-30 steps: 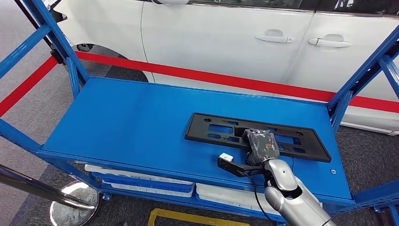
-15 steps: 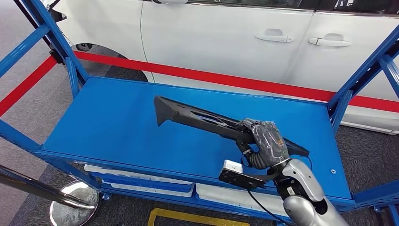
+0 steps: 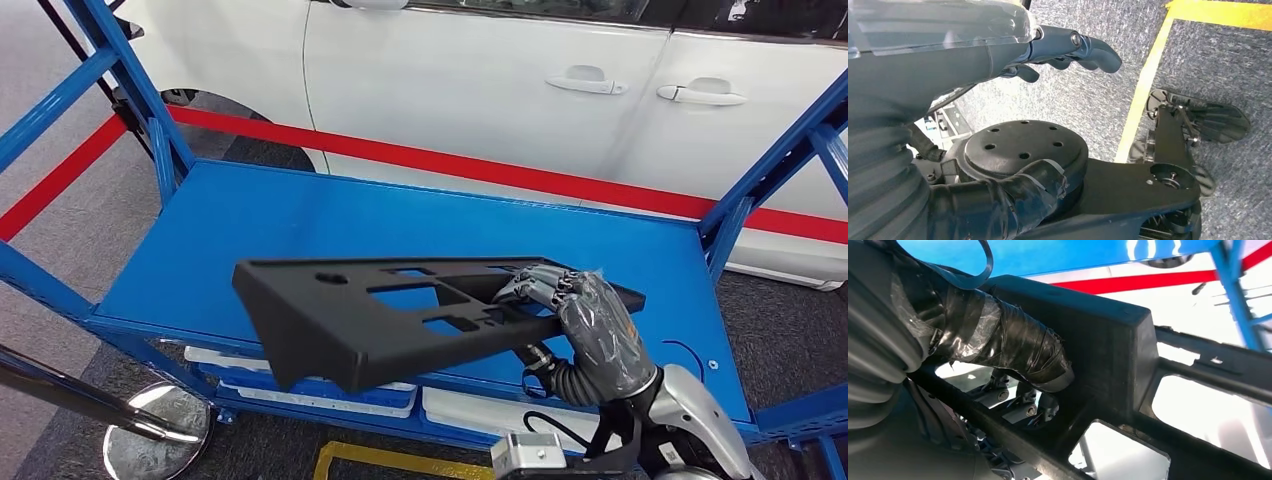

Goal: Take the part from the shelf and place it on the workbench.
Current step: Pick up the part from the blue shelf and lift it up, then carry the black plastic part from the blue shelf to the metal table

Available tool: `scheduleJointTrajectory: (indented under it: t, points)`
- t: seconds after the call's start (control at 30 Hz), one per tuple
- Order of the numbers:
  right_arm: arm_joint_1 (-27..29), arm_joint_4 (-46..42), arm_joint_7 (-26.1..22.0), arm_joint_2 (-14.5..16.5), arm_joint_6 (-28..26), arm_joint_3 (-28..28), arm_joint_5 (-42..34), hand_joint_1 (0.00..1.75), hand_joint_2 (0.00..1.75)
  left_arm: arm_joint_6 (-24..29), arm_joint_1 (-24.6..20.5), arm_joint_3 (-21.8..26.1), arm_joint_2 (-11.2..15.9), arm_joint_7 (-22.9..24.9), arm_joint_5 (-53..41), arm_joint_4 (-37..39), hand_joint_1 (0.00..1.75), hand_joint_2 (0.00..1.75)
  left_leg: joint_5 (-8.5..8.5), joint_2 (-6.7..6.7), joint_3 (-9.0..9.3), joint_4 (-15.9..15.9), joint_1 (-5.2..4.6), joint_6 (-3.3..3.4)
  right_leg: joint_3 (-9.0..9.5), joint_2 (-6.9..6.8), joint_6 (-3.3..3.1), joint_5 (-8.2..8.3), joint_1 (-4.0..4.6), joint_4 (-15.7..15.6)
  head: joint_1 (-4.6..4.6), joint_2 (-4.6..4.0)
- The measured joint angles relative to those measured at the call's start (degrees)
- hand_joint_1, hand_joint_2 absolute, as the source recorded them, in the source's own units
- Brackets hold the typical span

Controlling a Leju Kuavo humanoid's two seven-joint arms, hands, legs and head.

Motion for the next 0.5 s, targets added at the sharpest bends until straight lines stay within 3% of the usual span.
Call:
scheduleJointTrajectory:
  t: [0.03,0.07,0.1,0.2,0.27,0.37,0.43,0.5]
  points:
    - [0.31,-0.6,-0.43,-0.3,0.16,0.14,-0.24,1.75,1.75,-0.04,0.01,0.01,-0.01,0.0,-0.01,0.0,0.0,1.75,0.02,0.01,-0.2,0.14,0.0,-0.02,-0.89,-0.01,0.14,-0.87,-0.12,2.53,0.0,0.0]
    - [0.55,-1.16,-0.78,-0.54,0.34,0.31,-0.45,1.75,1.75,-0.08,0.02,0.01,-0.02,0.0,-0.01,0.01,0.0,1.75,0.03,0.01,-0.4,0.33,0.03,-0.06,-0.92,-0.03,0.28,-0.62,-0.27,3.27,0.0,0.0]
    - [0.7,-1.7,-1.07,-0.75,0.53,0.51,-0.64,1.75,1.75,-0.1,0.02,0.02,-0.03,0.0,-0.01,0.01,0.0,1.75,0.03,0.0,-0.63,0.61,0.1,-0.15,0.09,-0.07,0.41,0.64,-0.44,1.86,0.0,0.0]
    - [0.8,-3.3,-2.0,-1.36,1.58,1.26,-1.82,1.75,1.75,-0.18,-0.05,0.02,-0.05,0.07,-0.05,0.01,0.0,1.75,-0.09,-0.14,-1.37,1.7,0.27,-0.92,5.8,-0.04,0.5,4.87,-0.65,-8.26,-0.01,0.0]
    - [0.86,-4.2,-2.54,-1.72,2.17,1.93,-2.65,1.75,1.75,-0.22,-0.07,0.02,-0.05,0.18,-0.07,0.02,0.0,1.75,0.09,-0.29,-1.69,2.08,0.18,-1.77,6.85,0.18,-0.15,5.44,-0.32,-10.65,-0.02,0.0]
    - [0.9,-5.16,-2.84,-1.93,2.45,2.78,-3.13,1.75,1.75,-0.24,-0.03,0.02,-0.04,0.3,-0.07,0.02,0.0,1.75,0.2,-0.39,-2.23,2.35,0.22,-3.02,6.06,0.14,-1.69,6.41,-0.29,-10.87,-0.04,0.0]
    - [0.91,-5.57,-2.85,-1.96,2.49,3.03,-3.21,1.75,1.75,-0.25,-0.04,0.02,-0.03,0.34,-0.07,0.02,0.0,1.75,-3.01,-0.26,-3.65,5.49,0.38,-3.53,5.18,-0.09,-2.82,7.34,-0.46,-11.14,-0.11,0.0]
    - [0.94,-5.76,-2.82,-1.98,2.51,3.16,-3.21,1.75,1.75,-0.25,-0.09,0.02,-0.03,0.35,-0.07,0.02,0.0,1.75,-8.17,-0.13,-5.75,12.31,0.47,-3.8,4.04,-0.27,-3.37,8.21,-0.24,-11.1,-0.17,0.0]
